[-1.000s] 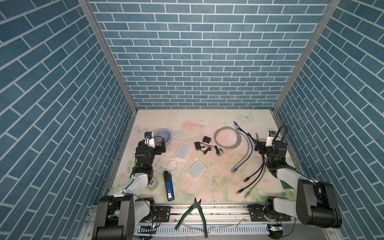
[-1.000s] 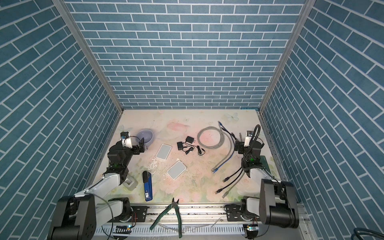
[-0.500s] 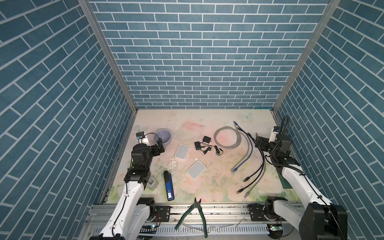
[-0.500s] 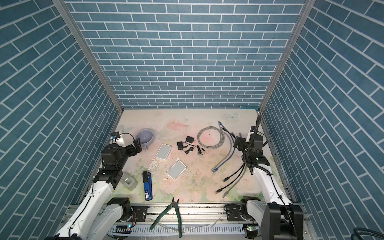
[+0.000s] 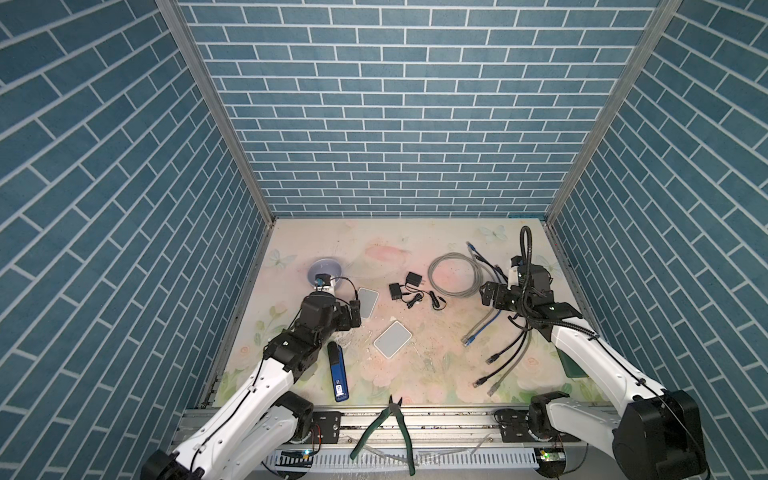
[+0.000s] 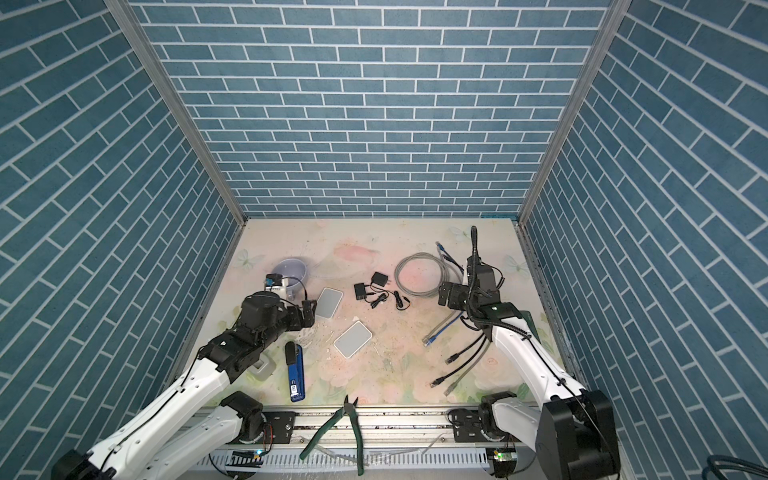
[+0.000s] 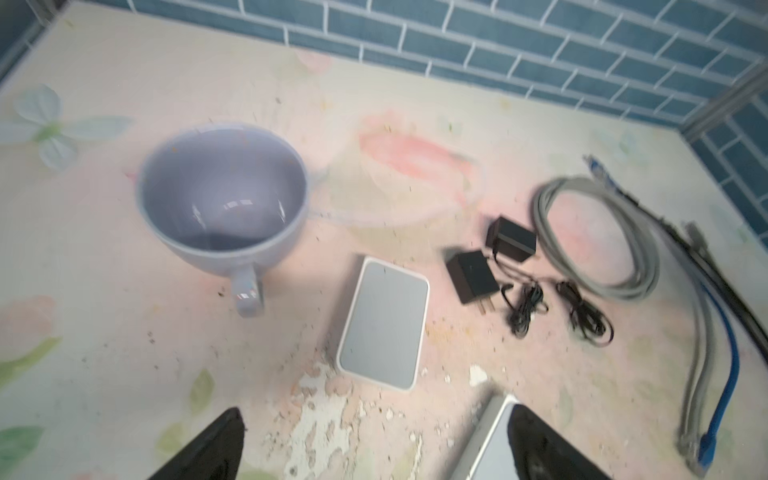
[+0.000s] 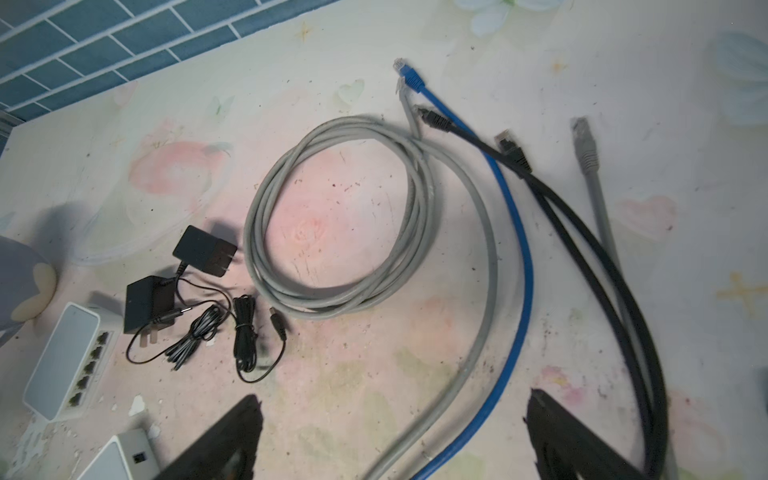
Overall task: Insert the plug into the switch port
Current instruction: 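Move the right gripper toward the black adapter cords while the left nears the switches, then close the right gripper on the coiled black adapter cord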
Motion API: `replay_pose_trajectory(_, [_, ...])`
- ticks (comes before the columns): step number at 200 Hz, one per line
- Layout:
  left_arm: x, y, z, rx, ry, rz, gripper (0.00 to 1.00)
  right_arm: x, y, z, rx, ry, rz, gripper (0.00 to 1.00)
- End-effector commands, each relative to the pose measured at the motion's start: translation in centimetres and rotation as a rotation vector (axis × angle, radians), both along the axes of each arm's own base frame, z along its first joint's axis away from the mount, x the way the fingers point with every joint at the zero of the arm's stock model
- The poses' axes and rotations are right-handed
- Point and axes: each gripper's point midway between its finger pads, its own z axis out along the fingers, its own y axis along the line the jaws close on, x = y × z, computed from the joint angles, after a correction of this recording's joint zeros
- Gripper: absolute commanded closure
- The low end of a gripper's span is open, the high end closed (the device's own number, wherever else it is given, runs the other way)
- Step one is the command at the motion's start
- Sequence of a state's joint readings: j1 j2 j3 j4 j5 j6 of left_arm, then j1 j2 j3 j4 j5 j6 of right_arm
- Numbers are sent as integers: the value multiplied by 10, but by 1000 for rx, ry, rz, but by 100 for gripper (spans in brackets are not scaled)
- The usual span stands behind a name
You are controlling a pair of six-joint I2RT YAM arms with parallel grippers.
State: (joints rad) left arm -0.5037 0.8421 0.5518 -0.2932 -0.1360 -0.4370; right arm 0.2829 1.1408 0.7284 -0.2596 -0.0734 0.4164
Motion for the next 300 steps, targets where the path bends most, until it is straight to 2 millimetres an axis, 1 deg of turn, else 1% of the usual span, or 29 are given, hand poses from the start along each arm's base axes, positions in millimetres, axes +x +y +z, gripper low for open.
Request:
replay_pose_trajectory(1, [-7,-11,-11,47,41,4,0,-3,20,1,73,74,29,1])
replay_pose_trajectory(18, [-8,-23,-18,77,54,-8,0,-6,37,-5,87,101,106,2])
replay_pose_trajectory(43, [-10,-43,-33,115,90,-54,0,-11,56,-17,98,168,167,9])
replay_pose_trajectory(74, [-8,-62,-45,172,124,-97,0,-17,76,-31,32,181,248,12])
replay_pose_trajectory(111, [1,-78,-48,139,111,-110,0,-20,102,-43,-91,159,389,21])
replay_pose_trajectory(135, [4,-86,-45,61,66,-108,1,-21,120,-50,-193,142,489,27])
replay_pose_trajectory(138, [5,-87,-43,49,56,-108,0,-19,119,-52,-220,138,485,28])
replay_pose_trajectory(144, [5,-88,-42,28,42,-109,1,-19,123,-54,-250,131,515,29])
replay_pose_trajectory(174, [4,-88,-35,-37,-15,-106,0,-20,139,-69,-375,136,606,37])
replay_pose_trajectory(189, [3,-86,-31,-46,-37,-103,0,-19,145,-75,-401,144,633,39])
replay_pose_trajectory(193, [3,-85,-30,-48,-41,-104,0,-19,147,-77,-405,147,640,41])
replay_pose_trajectory(202, [3,-83,-28,-46,-51,-101,0,-19,151,-80,-412,152,655,51])
replay_pose_trajectory(207, [2,-82,-28,-46,-53,-100,0,-18,153,-82,-416,156,657,53])
replay_pose_trajectory(243, [0,-76,-25,-56,-79,-88,0,-6,164,-89,-454,149,647,58])
replay_pose_trajectory(262, [-1,-75,-24,-60,-88,-86,1,2,163,-93,-479,151,614,62])
replay_pose_trajectory(283, [-1,-73,-25,-55,-89,-83,0,7,161,-96,-502,154,590,63])
replay_pose_trajectory(300, [-1,-74,-24,-55,-92,-84,0,7,160,-100,-510,164,591,63])
